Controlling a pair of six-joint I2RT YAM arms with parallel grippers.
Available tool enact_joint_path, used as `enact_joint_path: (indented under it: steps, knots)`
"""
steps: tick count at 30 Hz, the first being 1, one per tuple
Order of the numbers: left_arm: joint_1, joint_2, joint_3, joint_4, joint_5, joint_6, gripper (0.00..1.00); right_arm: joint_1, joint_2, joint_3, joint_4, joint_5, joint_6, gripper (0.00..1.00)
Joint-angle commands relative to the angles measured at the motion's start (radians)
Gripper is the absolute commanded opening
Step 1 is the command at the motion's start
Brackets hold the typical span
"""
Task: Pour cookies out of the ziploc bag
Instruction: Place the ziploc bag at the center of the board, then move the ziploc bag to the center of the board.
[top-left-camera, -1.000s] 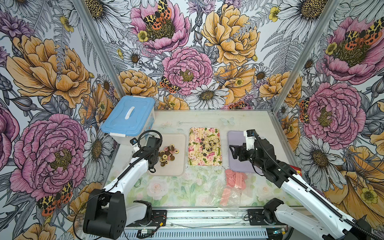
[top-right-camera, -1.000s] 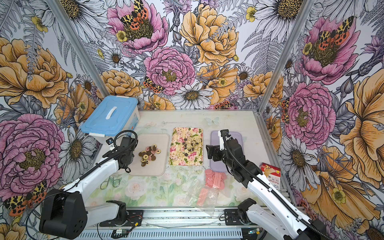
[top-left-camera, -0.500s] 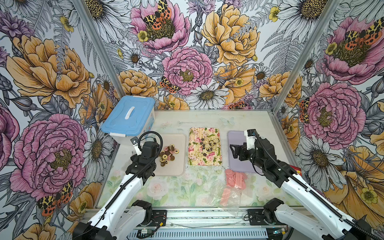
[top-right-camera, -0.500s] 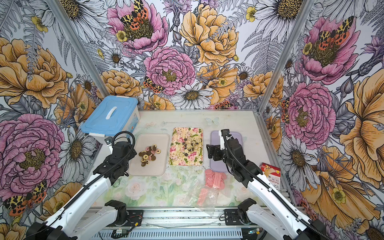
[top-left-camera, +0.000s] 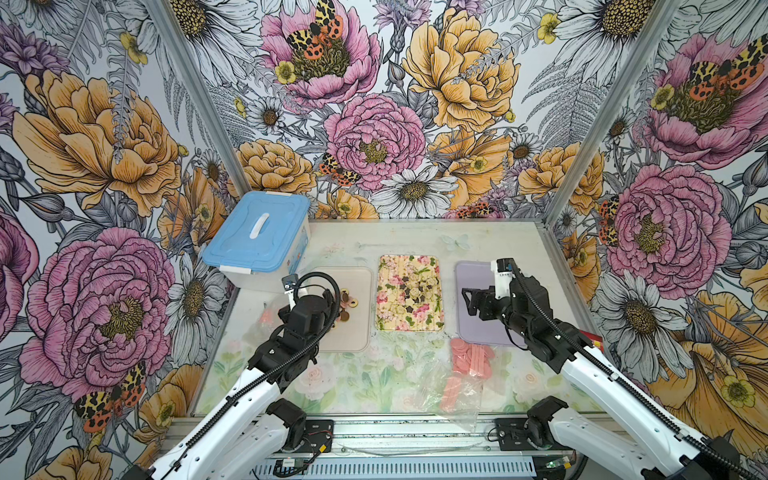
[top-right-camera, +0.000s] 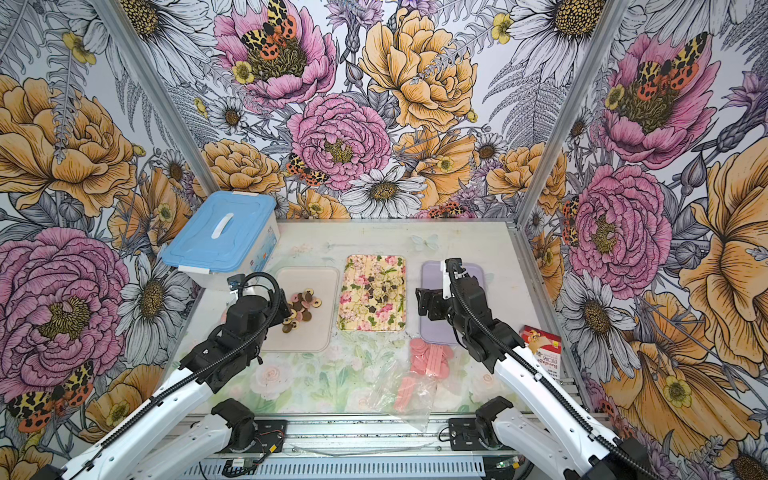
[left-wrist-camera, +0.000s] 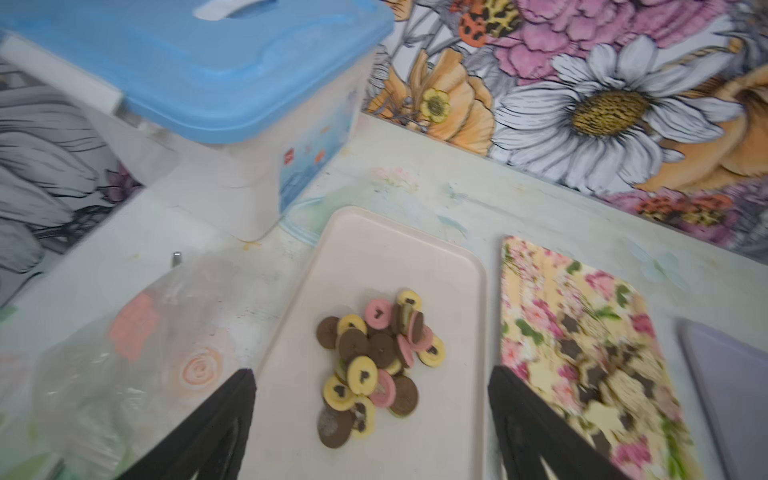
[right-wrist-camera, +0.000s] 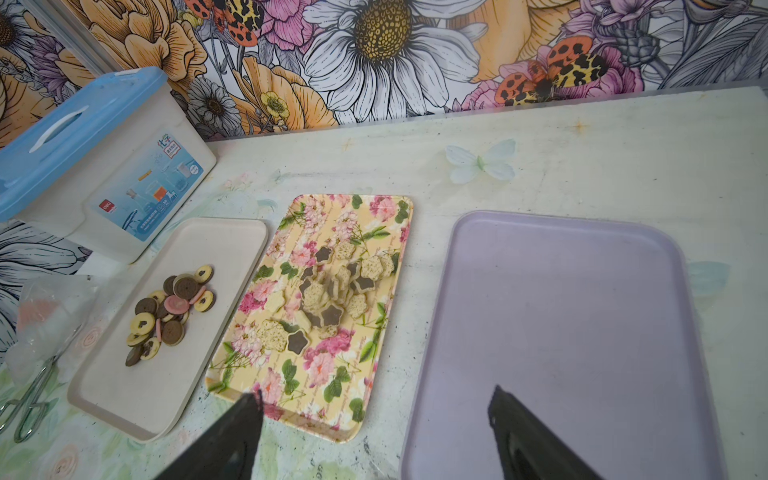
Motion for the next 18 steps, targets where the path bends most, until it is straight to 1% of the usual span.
enact_joint_path:
  steps: [1,2,3,4,5,6,8,11,13,14,16,18]
  knots:
    - [-0.215,0.08,-0.017,0.031,0.169,-0.029,0.87,-0.031,0.016,-0.002,0.006,-0.025,0.032,0.89]
    - [-0.301,0.136,-0.015,0.032,0.185,-0.047,0.85,-0.041,0.018,-0.002,0.004,-0.037,0.035,0.89]
    - [-0.38,0.181,-0.013,0.032,0.161,-0.066,0.84,-0.049,0.017,-0.004,0.003,-0.042,0.037,0.89]
    - [-0.47,0.233,-0.011,0.034,0.113,-0.088,0.83,-0.054,0.015,-0.006,0.001,-0.045,0.038,0.89]
    - [-0.541,0.284,-0.007,0.041,0.091,-0.106,0.83,-0.06,0.01,-0.008,0.001,-0.048,0.041,0.89]
    - [-0.591,0.326,-0.008,0.071,0.1,-0.113,0.83,-0.063,0.005,-0.011,0.001,-0.048,0.042,0.89]
    - [-0.684,0.436,-0.005,0.169,0.156,-0.126,0.82,-0.071,-0.004,-0.017,0.001,-0.052,0.044,0.89]
    - [-0.815,0.626,0.077,0.197,0.154,-0.13,0.82,-0.079,-0.01,-0.019,0.003,-0.063,0.044,0.89]
    - [-0.874,0.75,0.159,0.175,0.128,-0.139,0.83,-0.082,-0.008,-0.017,0.004,-0.07,0.044,0.89]
    - [-0.885,0.801,0.193,0.159,0.115,-0.154,0.83,-0.082,-0.006,-0.017,0.003,-0.073,0.042,0.89]
    - [-0.887,0.906,0.255,0.145,0.1,-0.17,0.83,-0.083,-0.004,-0.017,0.004,-0.084,0.044,0.89]
    - [-0.882,0.985,0.307,0.105,0.06,-0.197,0.83,-0.087,-0.007,-0.017,0.004,-0.086,0.043,0.89]
